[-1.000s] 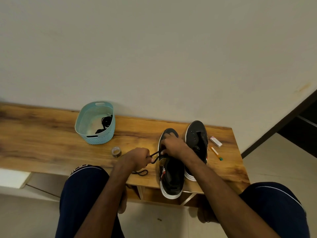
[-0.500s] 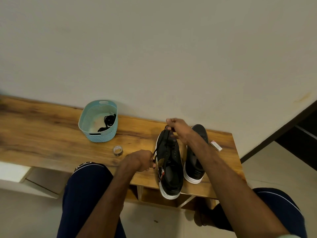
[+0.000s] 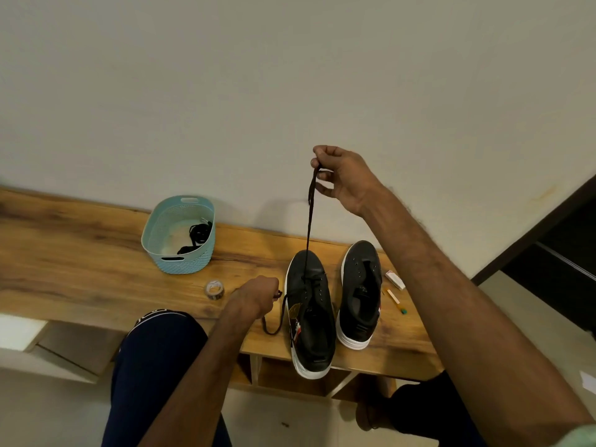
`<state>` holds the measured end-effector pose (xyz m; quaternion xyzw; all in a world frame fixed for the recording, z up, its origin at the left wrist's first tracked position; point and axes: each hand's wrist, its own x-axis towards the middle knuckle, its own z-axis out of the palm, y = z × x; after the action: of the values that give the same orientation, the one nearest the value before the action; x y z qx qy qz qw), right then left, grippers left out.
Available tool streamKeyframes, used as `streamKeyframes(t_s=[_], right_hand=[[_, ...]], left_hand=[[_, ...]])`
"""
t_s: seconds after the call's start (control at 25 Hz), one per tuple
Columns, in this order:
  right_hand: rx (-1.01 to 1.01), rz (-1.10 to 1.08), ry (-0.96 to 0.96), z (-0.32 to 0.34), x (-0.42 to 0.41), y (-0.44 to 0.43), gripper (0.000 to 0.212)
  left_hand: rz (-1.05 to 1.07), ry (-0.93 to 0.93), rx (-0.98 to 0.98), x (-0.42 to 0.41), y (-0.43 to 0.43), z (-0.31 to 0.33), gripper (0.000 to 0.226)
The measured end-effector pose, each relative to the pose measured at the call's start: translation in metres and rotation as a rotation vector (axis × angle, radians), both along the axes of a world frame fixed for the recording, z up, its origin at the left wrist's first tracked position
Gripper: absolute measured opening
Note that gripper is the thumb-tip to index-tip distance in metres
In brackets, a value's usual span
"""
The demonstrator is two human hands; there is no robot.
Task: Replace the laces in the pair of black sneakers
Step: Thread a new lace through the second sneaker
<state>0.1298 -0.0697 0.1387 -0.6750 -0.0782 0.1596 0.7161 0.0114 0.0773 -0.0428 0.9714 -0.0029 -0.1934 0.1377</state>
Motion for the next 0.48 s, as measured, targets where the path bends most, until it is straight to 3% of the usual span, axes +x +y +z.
streamKeyframes(t_s=[0.12,0.2,0.28,0.36,0.4,0.48], right_hand=[[-0.083,-0.002,-0.105,0.008,-0.008,-0.004,0.009],[-0.18,0.039,-0.157,0.0,-0.019,-0.003,0.011],[-0.239,0.137,-0.158,-0.017,-0.034,-0.001,0.012],[-0.272,0.251,-0.13,-0.039,-0.055,0.002,0.013],[-0.285,0.298,-0.112,-0.051,-0.066,0.003,0.013],[-0.328,0.361,-0.089,-0.079,-0.089,0.001,0.012]], left_hand=[[0.036,-0.067,0.013,0.003,0.002,-0.004,0.029],[0.158,-0.257,-0.119,0.005,-0.001,0.001,0.025],[0.447,-0.272,-0.731,0.01,-0.008,0.016,0.042],[0.696,-0.064,-1.383,0.018,-0.012,0.033,0.063],[0.762,-0.006,-1.558,0.023,-0.01,0.039,0.064],[0.843,0.037,-1.707,0.033,-0.001,0.047,0.052]])
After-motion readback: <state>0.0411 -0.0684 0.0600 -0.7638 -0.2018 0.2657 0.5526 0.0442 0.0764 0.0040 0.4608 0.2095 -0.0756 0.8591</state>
